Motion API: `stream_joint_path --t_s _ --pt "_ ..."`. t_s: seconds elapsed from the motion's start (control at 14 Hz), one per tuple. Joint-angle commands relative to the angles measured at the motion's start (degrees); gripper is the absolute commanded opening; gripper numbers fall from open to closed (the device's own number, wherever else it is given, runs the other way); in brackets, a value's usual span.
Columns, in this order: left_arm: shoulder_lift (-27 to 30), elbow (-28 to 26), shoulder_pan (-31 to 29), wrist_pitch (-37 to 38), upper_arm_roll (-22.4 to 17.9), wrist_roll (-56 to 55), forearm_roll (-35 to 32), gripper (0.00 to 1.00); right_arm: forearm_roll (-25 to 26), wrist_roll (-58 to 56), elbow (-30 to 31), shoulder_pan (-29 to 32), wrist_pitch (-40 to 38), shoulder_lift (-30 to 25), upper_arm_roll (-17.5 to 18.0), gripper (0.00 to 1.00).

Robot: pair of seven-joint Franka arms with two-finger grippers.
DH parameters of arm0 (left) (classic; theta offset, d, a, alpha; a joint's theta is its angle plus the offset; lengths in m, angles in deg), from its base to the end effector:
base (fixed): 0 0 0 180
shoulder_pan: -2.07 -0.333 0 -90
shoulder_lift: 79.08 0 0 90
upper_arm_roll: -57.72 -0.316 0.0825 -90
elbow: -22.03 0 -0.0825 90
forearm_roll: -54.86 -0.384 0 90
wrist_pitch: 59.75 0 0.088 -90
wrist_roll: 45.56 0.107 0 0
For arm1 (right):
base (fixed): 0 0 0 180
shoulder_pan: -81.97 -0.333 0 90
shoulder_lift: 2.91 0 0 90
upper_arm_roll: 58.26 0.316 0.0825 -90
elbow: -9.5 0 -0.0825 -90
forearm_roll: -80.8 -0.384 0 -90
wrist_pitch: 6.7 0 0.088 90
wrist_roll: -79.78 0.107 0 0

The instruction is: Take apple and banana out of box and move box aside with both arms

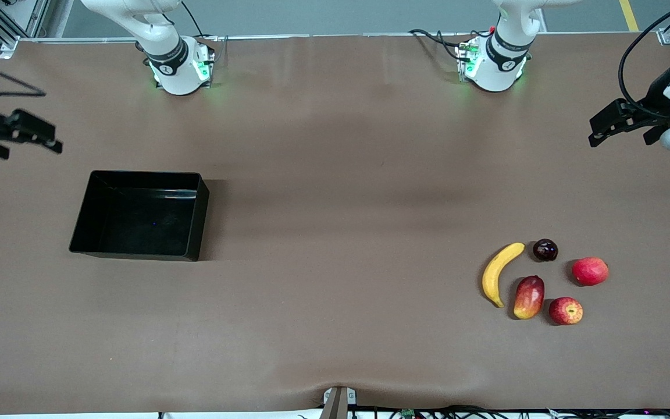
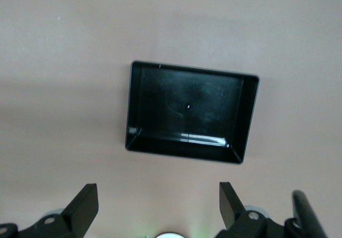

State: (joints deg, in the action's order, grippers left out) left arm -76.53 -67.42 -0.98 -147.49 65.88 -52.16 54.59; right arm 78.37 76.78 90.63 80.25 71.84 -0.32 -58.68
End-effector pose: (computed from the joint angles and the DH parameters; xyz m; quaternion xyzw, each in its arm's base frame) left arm 0.5348 -0.0492 0.6496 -0.9999 -0.0132 -0.0076 0.0048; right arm 0.5471 0.0177 0.6546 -0.9979 -0.0407 0.0449 0.0215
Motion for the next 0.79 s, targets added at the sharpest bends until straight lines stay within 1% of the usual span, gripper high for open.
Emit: stream_joint_path --t_s 0.0,0.07,0.14,0.21,0.36,0.5,0.57,0.71 --pt "-0.4 0.9 -0.1 0.9 0.4 0.7 -0.1 1.00 1.6 1.3 11.6 -0.7 4.6 -8.4 -0.2 1.00" --pt "-0.4 0.9 -0.1 1.0 0.3 0.7 0.0 1.00 2.1 1.3 14.1 -0.3 6.1 -10.0 -0.3 1.00" --pt "-0.3 0.9 -0.1 1.0 0.4 0.7 0.0 1.00 2.1 1.2 15.7 0.0 7.3 -10.6 -0.5 1.00" --pt "-0.4 0.9 -0.1 1.0 0.4 0.7 0.0 1.00 2.2 0.8 15.5 0.1 7.7 -10.3 -0.6 1.00" --pt "-0.4 0.9 -0.1 1.0 0.4 0.7 0.0 1.00 2.5 -1.9 13.5 0.7 8.8 -9.8 -0.8 1.00" --pt "-0.4 0.9 -0.1 1.0 0.4 0.7 0.0 1.00 2.3 -6.7 9.3 2.7 8.7 -6.9 -1.0 1.00" --pt "-0.4 0.9 -0.1 1.0 0.4 0.8 0.0 1.00 2.3 -7.1 8.2 2.8 8.5 -6.0 -1.0 1.00" --pt "-0.4 0.9 -0.1 1.0 0.4 0.8 0.0 1.00 2.3 -6.8 8.3 2.7 8.5 -6.0 -1.0 1.00"
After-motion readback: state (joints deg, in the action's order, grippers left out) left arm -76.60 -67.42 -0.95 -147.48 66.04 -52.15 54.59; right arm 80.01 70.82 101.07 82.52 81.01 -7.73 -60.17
